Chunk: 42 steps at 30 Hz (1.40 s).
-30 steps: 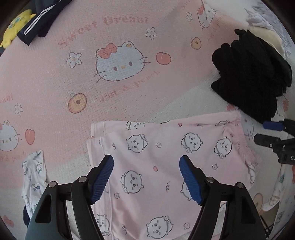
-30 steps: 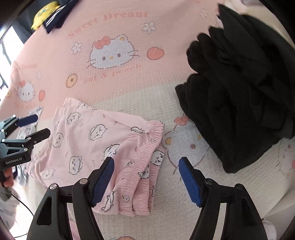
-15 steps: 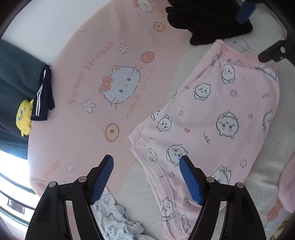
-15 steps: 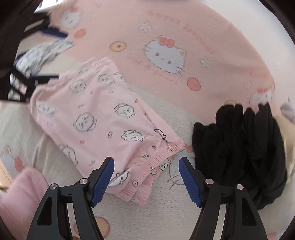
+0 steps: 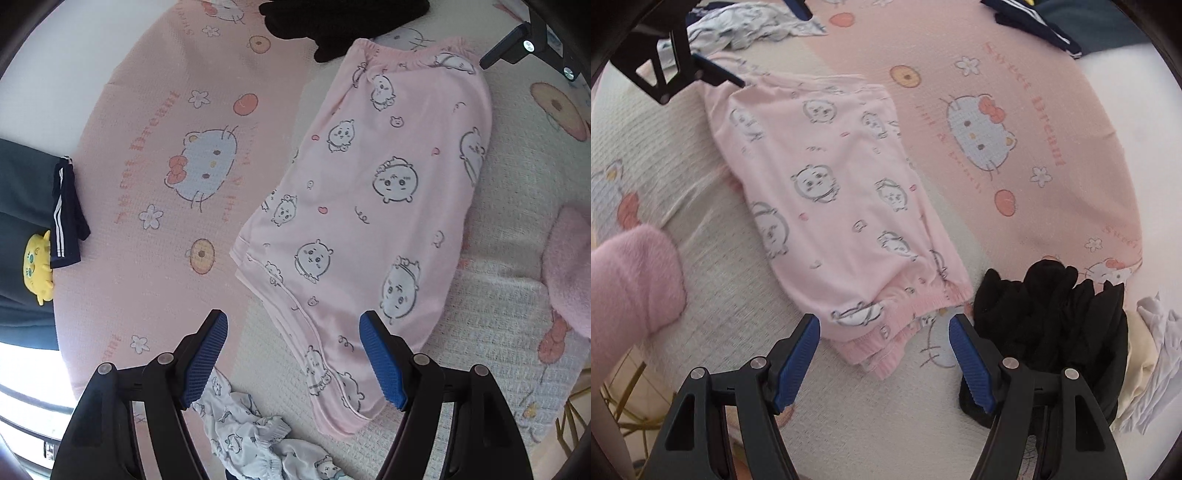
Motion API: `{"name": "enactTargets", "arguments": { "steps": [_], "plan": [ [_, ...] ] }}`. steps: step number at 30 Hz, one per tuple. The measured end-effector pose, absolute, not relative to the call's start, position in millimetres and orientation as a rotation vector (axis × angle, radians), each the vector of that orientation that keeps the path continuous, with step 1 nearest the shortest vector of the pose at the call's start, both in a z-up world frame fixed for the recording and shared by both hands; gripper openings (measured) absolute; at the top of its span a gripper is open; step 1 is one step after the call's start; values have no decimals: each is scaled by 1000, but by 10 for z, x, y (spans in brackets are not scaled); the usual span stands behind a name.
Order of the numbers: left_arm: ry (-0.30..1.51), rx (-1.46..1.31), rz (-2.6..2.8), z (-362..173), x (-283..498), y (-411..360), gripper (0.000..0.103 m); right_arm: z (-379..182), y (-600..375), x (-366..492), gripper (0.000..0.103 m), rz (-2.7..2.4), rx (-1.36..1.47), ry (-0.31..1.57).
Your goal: Fold clothes
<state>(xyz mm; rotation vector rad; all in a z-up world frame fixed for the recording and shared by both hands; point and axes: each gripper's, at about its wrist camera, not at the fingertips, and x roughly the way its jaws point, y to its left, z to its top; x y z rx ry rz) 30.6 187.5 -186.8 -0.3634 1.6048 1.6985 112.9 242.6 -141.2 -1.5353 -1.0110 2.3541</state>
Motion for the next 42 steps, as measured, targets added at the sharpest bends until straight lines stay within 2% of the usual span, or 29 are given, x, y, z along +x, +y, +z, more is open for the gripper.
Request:
{"name": "enactTargets", "arguments": {
  "steps": [10,18,34,39,40,42],
  "plan": [
    [1685,-431,1609,-2070,484,1569,73,-1786,2149,1293,72,2244,-1505,-1438],
    [1843,-254,1516,-2307,634,1504,73,-2057,2117,1184,72,2115,-1477,-1653],
    [2066,-6,1453,-2684,521,1565,75,-2178,2160,924,72,2087,-1389,-1725],
    [2057,-103,1508,-2687,366,1701,75,-2215,2168,971,72,2107,-1362,-1733],
    [2046,-101,1511,-2696,361,1693,75,-2231,2162,990,71,2117,-1365,-1731],
    [2034,-70,1508,-2724,384,1657,75,-2262,2151,1029,46,2136,-1369,-1728]
  ]
}}
